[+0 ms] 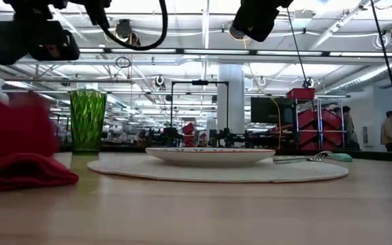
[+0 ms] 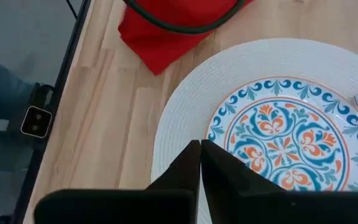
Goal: Set table place
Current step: Fold the red table napkin, then put the red table napkin to the left of the blue patterned plate on the white tablemat
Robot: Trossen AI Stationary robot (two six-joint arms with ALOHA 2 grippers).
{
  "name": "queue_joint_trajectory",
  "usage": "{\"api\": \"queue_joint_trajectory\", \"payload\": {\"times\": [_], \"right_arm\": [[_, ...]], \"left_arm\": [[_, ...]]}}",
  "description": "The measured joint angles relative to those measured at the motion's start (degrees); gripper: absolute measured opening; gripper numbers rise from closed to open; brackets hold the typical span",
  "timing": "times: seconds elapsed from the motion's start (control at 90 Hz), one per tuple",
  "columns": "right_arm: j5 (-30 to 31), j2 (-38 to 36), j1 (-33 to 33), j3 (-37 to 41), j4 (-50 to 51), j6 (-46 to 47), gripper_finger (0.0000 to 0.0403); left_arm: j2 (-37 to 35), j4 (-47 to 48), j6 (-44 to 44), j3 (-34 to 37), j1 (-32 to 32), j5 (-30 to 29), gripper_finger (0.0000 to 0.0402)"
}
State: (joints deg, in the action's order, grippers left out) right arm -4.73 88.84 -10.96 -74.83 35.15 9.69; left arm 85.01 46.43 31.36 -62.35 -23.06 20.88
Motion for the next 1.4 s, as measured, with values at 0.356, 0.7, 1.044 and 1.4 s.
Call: {"api": "queue_joint_trajectory", "payload": {"times": [0.356,0.7,1.044,1.4], "right_arm": [[0.0,0.0,-0.02,0.0,0.81,-0.02,0.0],[0.42,0.0,-0.02,0.0,-1.63,6.25,0.0],[5.82,0.0,-0.02,0.0,-8.14,18.56,0.0],[10.99,0.0,-4.69,0.0,-8.37,29.05,0.0]], "left_arm": [[-1.34,11.16,-0.18,0.0,2.68,-0.19,0.0214],[-6.02,15.25,-8.05,-0.03,0.98,-12.07,0.0172],[-3.83,8.57,-33.19,7.54,2.54,-12.97,0.0137],[-3.26,-0.88,-48.44,11.17,6.66,-9.96,0.0173]]}}
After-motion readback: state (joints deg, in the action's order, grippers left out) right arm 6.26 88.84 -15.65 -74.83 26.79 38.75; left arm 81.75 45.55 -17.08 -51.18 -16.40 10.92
